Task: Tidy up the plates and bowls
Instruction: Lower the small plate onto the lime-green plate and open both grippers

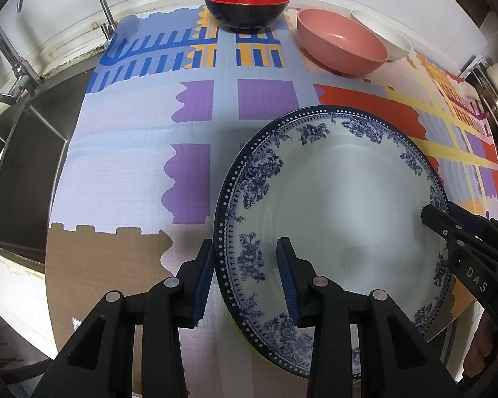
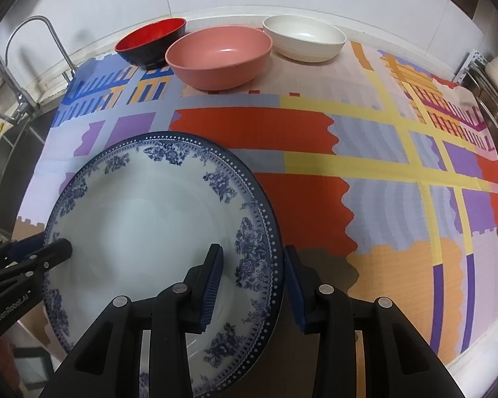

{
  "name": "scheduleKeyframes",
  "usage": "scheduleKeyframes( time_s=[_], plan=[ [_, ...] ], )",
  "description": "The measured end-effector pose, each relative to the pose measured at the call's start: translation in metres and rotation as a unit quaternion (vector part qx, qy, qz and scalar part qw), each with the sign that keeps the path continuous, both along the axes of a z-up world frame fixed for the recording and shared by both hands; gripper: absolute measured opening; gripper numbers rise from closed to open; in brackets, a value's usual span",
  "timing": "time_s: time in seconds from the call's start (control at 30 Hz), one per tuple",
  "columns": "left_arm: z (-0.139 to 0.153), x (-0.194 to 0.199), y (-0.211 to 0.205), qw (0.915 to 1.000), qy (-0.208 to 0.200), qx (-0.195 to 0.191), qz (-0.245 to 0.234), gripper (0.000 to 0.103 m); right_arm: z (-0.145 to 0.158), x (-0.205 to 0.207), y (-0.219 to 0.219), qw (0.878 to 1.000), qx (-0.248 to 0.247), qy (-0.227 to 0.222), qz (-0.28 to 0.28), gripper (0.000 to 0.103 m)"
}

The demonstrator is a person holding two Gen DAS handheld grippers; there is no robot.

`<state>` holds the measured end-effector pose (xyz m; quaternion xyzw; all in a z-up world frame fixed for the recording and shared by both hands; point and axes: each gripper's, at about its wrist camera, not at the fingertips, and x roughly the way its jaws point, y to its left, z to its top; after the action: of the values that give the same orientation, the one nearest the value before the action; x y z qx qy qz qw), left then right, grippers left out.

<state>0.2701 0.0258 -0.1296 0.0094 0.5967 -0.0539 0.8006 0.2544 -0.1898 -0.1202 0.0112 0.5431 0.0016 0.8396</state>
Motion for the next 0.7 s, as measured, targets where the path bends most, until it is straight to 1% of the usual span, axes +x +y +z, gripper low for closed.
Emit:
scheduleKeyframes(
  time_s=[0.37, 0.47, 0.6, 0.7],
  plan=[
    [-0.0056, -0.0013, -0.0023, 0.9998, 0.018, 0.005, -0.001, 0.038, -0.0058, -0.0022, 0.0014, 1.0, -0.002, 0.015, 0.01, 0.038],
    [-0.0061, -0.0009, -0.0029, 0.9998, 0.02, 0.003, -0.001, 0.04, -0.0067, -0.0029, 0.0012, 1.0, -0.001, 0.018, 0.012, 0.039],
    [-0.0066, -0.0005, -0.0033, 0.9997, 0.023, -0.001, -0.001, 0.045, -0.0073, -0.0023, 0.0012, 1.0, 0.002, 0.021, 0.014, 0.04],
    [-0.0062, -0.0005, -0.0032, 0.9997, 0.023, -0.006, 0.002, 0.045, -0.0078, -0.001, 0.0006, 1.0, 0.003, 0.024, 0.017, 0.04]
  ],
)
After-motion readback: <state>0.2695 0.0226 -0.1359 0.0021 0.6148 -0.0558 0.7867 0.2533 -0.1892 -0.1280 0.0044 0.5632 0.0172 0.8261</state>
